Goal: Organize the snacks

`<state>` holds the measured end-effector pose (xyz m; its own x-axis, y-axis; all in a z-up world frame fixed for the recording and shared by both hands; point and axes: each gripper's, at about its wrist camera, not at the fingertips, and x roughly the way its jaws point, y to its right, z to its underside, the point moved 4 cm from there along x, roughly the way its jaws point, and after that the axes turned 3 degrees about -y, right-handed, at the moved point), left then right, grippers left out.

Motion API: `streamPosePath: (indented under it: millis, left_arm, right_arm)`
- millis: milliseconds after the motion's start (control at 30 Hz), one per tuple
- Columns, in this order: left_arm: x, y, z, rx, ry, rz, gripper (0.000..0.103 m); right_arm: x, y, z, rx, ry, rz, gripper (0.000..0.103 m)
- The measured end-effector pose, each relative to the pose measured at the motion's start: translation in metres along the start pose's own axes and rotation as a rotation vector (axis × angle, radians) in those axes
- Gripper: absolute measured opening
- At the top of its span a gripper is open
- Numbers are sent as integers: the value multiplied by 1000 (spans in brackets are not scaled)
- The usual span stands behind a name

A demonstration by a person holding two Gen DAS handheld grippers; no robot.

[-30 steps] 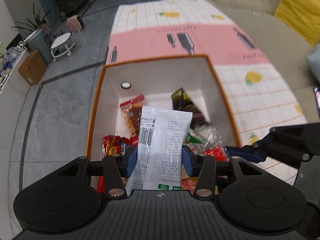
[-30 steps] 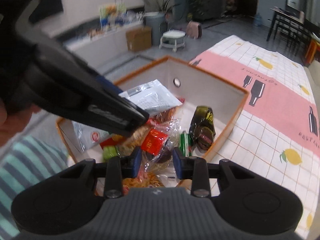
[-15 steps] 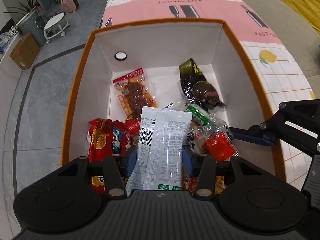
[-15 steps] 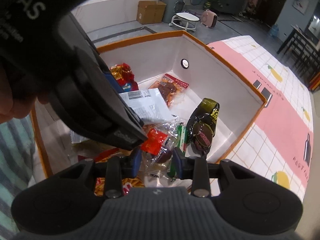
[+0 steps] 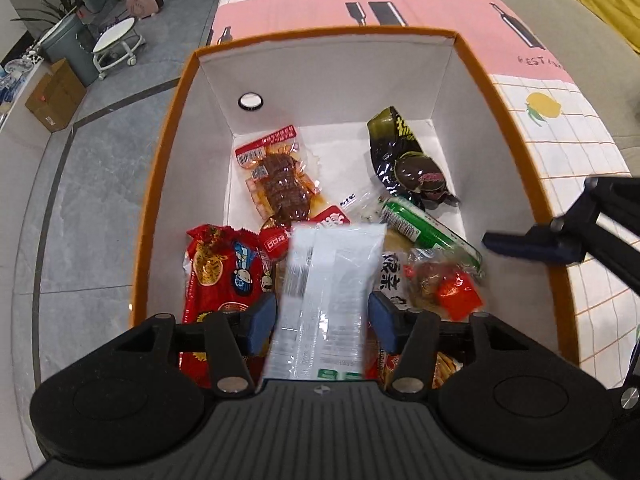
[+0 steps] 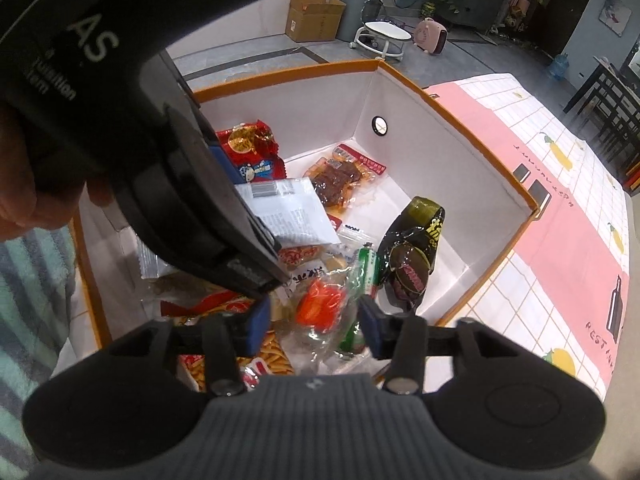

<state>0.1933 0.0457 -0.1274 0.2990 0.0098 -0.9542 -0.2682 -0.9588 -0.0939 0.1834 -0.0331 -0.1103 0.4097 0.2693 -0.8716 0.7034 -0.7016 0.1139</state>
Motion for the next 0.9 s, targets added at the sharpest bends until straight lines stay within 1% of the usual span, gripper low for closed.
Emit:
streamPosePath:
  millis: [33, 133, 200, 300, 367, 500, 633, 667, 700, 733, 833, 900]
  left_arm:
    - [-4, 1, -1, 7, 5, -5, 66]
    - [-27, 2, -5, 25, 53, -21, 74]
    - [-45, 1, -9, 24, 91, -31, 74]
    - [-74, 2, -12, 18, 166, -58, 74]
    - [-98, 4, -11, 17, 231, -89, 74]
    - [-139, 11, -7, 20, 352, -135, 75]
    - [-178, 22, 4, -5, 476, -182, 77]
    - [-185, 24, 7, -9, 502, -195, 78]
    - [-192, 26, 10, -16, 527, -210, 78]
    - [-198, 29, 14, -24, 549, -226, 79]
    - [-212, 36, 27, -61, 611, -257, 84]
    - [-219, 42, 37, -100, 654, -259, 86]
  right_arm:
    - [-1, 1, -2, 3, 2, -3, 64]
    - [-14, 4, -6, 14, 14, -9, 71]
    - [-26, 8, -10, 31, 30, -9, 77]
    - [-47, 16, -13, 78, 66, -15, 77]
    - [-64, 22, -14, 123, 96, -17, 77]
    - [-102, 32, -10, 227, 178, -13, 77]
    - [-138, 37, -1, 304, 260, 4, 78]
    - [-146, 37, 3, 319, 280, 12, 79]
    - [-154, 37, 7, 333, 299, 25, 86]
    - [-162, 36, 10, 345, 319, 37, 89]
    - [-182, 36, 23, 380, 374, 60, 89]
    - [-192, 35, 32, 412, 399, 68, 89]
